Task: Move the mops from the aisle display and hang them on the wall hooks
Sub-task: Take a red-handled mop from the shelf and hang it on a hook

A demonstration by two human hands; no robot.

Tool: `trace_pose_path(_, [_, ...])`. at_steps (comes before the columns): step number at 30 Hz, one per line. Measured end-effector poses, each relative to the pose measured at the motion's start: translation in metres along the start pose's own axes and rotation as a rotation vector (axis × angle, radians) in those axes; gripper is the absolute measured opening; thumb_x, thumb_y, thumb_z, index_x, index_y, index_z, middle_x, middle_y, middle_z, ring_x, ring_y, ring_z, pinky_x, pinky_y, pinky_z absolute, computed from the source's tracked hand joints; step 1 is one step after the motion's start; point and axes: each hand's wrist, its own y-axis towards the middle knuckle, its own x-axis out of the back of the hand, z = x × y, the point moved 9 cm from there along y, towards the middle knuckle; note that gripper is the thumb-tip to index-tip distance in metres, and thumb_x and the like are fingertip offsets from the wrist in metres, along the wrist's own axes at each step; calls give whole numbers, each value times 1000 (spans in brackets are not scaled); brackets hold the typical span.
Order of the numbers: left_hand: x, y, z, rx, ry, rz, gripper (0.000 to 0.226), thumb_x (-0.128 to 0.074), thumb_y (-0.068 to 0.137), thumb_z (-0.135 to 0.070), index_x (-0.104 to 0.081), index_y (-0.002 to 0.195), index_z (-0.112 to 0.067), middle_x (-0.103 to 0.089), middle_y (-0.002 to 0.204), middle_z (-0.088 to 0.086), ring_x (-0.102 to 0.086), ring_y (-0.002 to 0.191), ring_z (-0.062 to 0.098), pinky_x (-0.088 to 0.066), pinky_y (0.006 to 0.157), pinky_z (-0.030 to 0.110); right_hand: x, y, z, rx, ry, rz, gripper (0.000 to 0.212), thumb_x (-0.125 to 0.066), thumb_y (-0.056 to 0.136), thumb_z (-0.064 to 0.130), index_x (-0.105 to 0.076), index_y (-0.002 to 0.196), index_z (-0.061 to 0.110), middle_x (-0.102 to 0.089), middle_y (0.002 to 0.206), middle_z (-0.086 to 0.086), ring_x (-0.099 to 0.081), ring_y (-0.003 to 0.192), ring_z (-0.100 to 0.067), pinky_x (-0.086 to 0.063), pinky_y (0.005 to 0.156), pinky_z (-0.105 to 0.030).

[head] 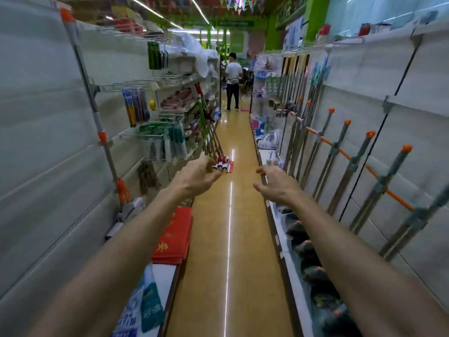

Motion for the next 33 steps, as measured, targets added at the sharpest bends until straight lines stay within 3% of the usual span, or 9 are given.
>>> trace_pose_path(7, [-17,118,37,-69,-60,25,43,-59,99,-38,-55,133,-13,-64,130,9,-60,106,17,-51,89,34,-23,111,-28,-87,7,-2,50,-64,95,36,-51,141,20,-56,143,-6,-58,125,-23,-50,103,-51])
trace_pose_path(11, [-22,188,63,-61,-86,26,39,-58,100,-36,-56,131,-13,-64,128,8,-56,102,14,-51,90,35,-28,173,-45,-139,7,-6,50,-64,95,37,-51,141,22,-57,141,-6,-59,121,-22,-51,101,-50])
trace_pose_path(18, [-56,300,101,-55,-119,60,41,-59,99,-33,-54,132,-10,-65,125,10,-63,106,21,-54,93,41,-39,281,-74,-148,-6,1,51,-63,96,36,-49,143,20,-56,142,-6,-58,124,-23,-49,103,-47])
trace_pose_path(22, [-79,372,121,-56,-104,52,43,-60,99,-36,-54,133,-11,-66,126,8,-59,102,15,-52,88,33,-52,359,-98,-107,-37,13,50,-62,96,35,-51,142,19,-57,141,-4,-57,122,-22,-49,101,-47])
trace_pose_path(28, [-112,489,145,-17,-79,53,40,-60,99,-34,-54,131,-10,-66,122,9,-59,96,13,-42,67,13,-60,488,-141,-62,-28,15,51,-62,96,34,-50,142,18,-60,134,-6,-58,119,-23,-52,98,-46])
trace_pose_path(33, [-132,584,167,17,-69,27,36,-62,97,-34,-57,126,-12,-68,119,7,-62,100,16,-52,82,28,-59,595,-181,-44,-48,30,52,-61,95,31,-49,144,18,-58,140,-6,-56,127,-25,-49,103,-48])
